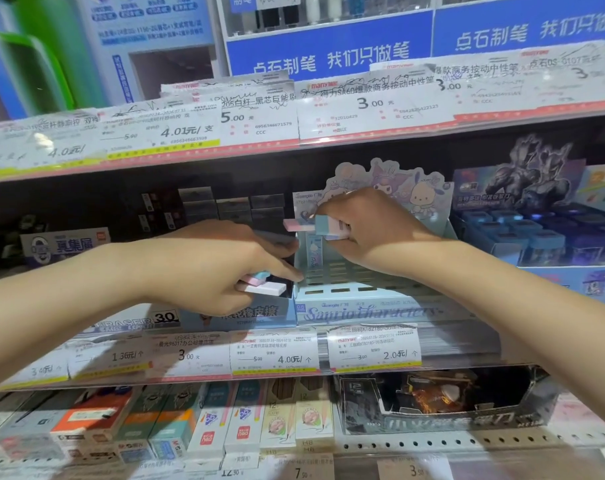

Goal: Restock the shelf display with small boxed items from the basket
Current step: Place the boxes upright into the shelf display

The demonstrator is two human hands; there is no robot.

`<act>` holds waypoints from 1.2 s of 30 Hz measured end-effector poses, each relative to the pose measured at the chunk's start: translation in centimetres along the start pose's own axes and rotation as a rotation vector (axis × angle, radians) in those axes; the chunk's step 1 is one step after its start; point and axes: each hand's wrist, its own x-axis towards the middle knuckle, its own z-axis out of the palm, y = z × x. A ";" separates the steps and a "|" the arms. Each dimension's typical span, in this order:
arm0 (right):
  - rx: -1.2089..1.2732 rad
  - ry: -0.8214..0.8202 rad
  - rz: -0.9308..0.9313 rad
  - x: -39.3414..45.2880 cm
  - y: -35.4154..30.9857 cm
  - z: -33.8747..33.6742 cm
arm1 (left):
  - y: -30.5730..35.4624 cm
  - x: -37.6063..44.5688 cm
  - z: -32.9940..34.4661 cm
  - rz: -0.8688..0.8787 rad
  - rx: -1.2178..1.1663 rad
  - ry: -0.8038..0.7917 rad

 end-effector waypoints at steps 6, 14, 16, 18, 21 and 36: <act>0.000 -0.002 0.009 0.5 -0.2 0.1 | -0.3 -0.1 -0.2 0.026 0.008 -0.002; 0.033 -0.104 0.052 0.1 0.2 0.7 | 0.6 -0.4 -1.5 0.049 -0.030 -0.010; 0.044 -0.125 0.075 -0.1 0.1 0.6 | 0.7 -0.4 -1.6 0.034 -0.053 -0.005; 0.101 -0.131 0.124 -0.3 -0.1 0.3 | 1.0 -0.5 -1.6 0.010 -0.092 0.017; 0.245 -0.068 0.148 -0.9 -0.7 -0.3 | 1.3 -1.3 -1.7 -0.043 -0.179 0.125; -0.360 0.295 -0.042 -5.0 -2.8 0.0 | 5.6 -2.7 -2.4 -0.422 -1.337 0.340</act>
